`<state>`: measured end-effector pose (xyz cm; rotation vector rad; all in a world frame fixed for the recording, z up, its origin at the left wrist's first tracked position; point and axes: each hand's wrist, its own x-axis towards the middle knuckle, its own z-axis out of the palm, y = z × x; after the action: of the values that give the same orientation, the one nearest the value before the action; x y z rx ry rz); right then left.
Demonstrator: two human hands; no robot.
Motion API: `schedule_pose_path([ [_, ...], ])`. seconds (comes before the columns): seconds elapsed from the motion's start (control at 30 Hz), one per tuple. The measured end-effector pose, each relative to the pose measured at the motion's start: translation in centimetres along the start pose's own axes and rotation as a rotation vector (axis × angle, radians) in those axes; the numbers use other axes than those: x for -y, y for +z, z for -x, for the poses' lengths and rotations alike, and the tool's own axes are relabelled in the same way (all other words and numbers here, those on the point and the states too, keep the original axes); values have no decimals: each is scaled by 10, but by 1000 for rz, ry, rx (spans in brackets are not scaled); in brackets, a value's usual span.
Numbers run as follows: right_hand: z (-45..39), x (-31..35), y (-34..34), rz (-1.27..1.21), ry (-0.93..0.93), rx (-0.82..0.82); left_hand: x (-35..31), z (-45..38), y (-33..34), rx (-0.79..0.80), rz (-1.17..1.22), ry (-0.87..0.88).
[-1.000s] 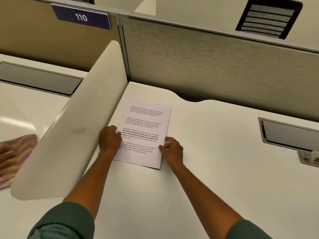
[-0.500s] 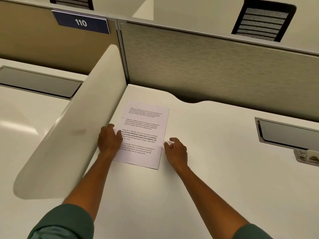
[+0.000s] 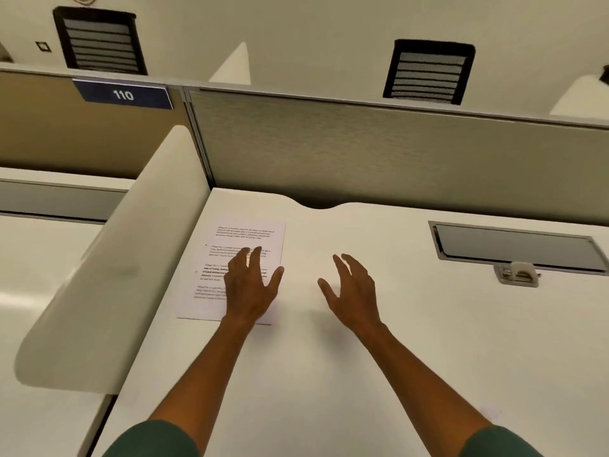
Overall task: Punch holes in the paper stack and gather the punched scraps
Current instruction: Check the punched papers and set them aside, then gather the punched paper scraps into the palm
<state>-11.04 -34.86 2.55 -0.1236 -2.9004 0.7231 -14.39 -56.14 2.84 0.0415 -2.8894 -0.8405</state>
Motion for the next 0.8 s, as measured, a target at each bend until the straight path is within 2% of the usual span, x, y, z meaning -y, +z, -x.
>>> schedule_pose_path([
  [0.4,65,-101,-73,317,120,21,-92,62,61,184,-53,276],
  [0.6,96,-160,-105,325,196,7,-144,94,90,235,-110,349],
  [0.8,119,-228,-137,286,210,12,-201,130,116,244,-182,340],
])
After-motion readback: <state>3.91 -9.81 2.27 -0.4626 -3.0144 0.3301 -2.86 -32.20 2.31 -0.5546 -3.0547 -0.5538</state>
